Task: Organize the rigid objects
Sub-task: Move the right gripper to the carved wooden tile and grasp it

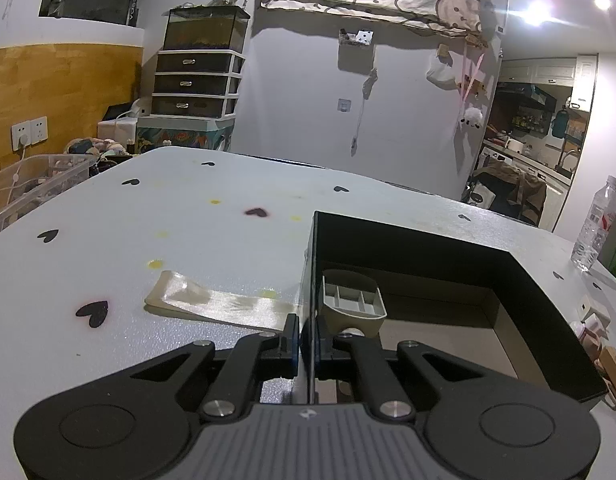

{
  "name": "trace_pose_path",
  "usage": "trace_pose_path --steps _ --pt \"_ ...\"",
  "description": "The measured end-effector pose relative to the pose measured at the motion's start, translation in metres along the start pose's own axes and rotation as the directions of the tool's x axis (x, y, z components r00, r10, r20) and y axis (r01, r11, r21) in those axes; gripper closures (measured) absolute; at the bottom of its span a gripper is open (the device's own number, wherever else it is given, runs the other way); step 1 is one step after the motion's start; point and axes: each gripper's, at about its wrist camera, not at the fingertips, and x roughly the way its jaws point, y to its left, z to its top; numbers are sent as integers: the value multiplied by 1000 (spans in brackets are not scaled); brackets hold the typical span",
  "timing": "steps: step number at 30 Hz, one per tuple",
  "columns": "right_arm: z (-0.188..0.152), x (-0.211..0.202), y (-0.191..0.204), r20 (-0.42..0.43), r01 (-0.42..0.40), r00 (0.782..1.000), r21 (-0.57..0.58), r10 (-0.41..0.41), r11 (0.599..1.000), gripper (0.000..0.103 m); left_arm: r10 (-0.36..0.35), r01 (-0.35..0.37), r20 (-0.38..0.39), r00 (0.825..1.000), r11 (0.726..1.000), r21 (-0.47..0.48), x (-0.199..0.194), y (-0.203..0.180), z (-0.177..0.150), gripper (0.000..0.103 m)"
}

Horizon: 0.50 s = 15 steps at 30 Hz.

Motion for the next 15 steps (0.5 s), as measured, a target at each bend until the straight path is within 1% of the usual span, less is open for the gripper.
trace_pose_path --steps 2,5,7,10,11,12,15 --pt "-6 3 -7 -1 19 1000 4 -19 1000 0 0 0 0 1000 1000 0 0 -1 0 97" --pt "-13 11 -9 -28 57 998 -31 -58 998 0 1 -1 0 1000 1000 0 0 0 0 97" --pt "-17 16 -10 -56 61 996 -38 -63 997 0 0 0 0 1000 1000 0 0 0 0 97" --pt "-23 23 -13 -91 46 995 -33 -49 998 0 0 0 0 1000 1000 0 0 0 0 97" --pt "-24 25 -14 -94 40 995 -29 -42 999 2 0 0 0 1000 1000 0 0 0 0 97" --pt "-25 27 -15 -101 34 994 -22 -36 999 8 0 0 0 1000 1000 0 0 0 0 97" --pt "-25 35 -17 -133 23 991 -1 -23 1000 17 0 0 0 1000 1000 0 0 0 0 97"
